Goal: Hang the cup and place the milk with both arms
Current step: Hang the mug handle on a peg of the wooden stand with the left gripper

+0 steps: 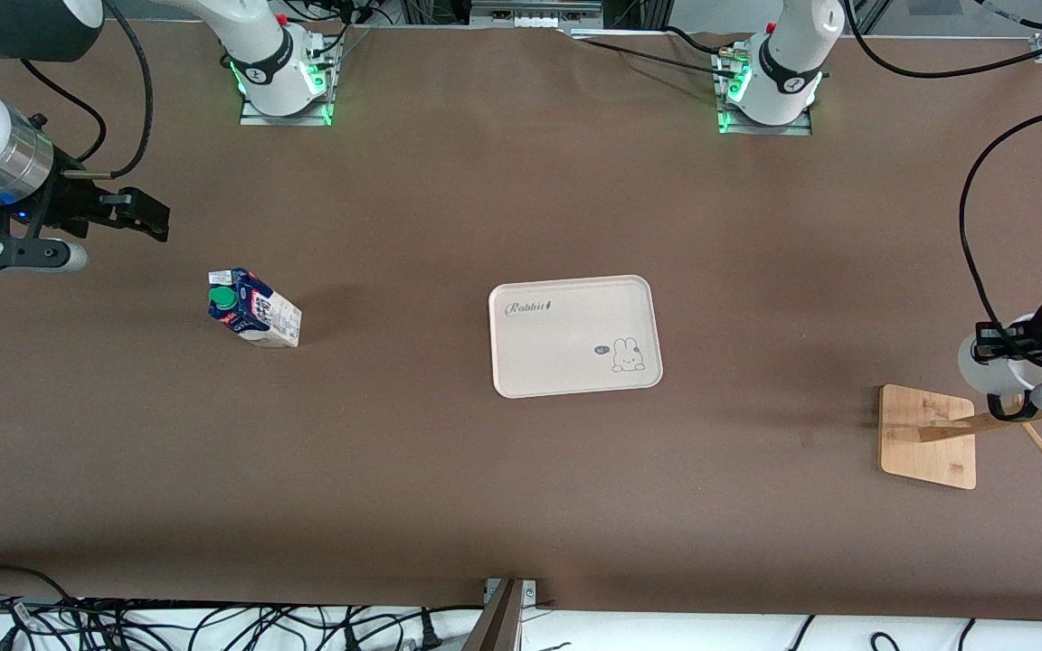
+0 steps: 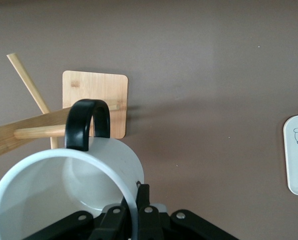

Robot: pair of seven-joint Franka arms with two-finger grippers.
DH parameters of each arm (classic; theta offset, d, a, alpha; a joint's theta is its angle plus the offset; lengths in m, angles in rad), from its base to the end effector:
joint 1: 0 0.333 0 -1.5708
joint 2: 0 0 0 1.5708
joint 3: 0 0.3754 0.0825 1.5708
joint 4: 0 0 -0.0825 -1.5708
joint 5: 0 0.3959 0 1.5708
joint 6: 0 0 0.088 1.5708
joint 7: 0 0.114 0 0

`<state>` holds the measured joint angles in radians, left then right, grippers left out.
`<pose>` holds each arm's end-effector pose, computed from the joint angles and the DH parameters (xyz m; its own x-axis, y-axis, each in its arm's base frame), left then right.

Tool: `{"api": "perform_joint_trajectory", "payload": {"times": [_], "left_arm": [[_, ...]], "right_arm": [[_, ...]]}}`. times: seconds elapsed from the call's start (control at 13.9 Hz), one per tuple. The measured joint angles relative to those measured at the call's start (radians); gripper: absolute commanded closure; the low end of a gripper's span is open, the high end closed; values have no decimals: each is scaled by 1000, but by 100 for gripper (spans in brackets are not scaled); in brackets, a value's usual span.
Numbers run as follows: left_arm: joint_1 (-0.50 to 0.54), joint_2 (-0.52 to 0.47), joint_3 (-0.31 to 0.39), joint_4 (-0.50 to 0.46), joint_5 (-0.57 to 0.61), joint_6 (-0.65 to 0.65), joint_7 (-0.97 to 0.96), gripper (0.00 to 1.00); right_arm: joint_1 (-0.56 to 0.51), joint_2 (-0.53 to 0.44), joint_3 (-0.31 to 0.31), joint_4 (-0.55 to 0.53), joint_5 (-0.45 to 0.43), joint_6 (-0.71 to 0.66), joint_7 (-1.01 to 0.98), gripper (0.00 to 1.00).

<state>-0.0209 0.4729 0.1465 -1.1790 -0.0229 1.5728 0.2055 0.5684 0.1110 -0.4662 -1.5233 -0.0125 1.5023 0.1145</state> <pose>0.7210 0.0615 0.5617 0.9925 -0.0908 -0.0819 -0.0934 -0.9953 -0.0276 0.5879 0.0755 0.6363 0.9936 -0.0171 -0.1119 -0.0087 -0.9971 0.0755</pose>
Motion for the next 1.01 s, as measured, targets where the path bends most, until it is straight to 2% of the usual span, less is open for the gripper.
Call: {"api": "perform_joint_trajectory", "payload": {"times": [0.14, 0.29, 0.36, 0.65, 0.72, 0.79, 1.01], "left_arm": [[0, 1, 11, -7, -1, -1, 0, 100], [1, 3, 37, -12, -23, -1, 2, 100], [1, 3, 49, -15, -34, -1, 5, 100], [4, 5, 80, -27, -68, -1, 10, 100], [5, 7, 94, -29, -104, -2, 10, 59], [8, 8, 110, -31, -140, -2, 10, 1], [23, 10, 126, -32, -174, -1, 14, 0]], "right_arm": [[-9, -8, 1, -21, 0, 8, 0, 0], [-73, -26, 45, -54, 0, 34, -5, 0], [-132, -33, 99, -65, 0, 43, -7, 0], [-409, -47, 380, -77, 0, 57, -8, 0], [-462, -50, 429, -81, 0, 62, -8, 0], [-502, -56, 464, -93, 0, 71, -8, 0], [-539, -87, 494, -140, 0, 98, -8, 0]]}}
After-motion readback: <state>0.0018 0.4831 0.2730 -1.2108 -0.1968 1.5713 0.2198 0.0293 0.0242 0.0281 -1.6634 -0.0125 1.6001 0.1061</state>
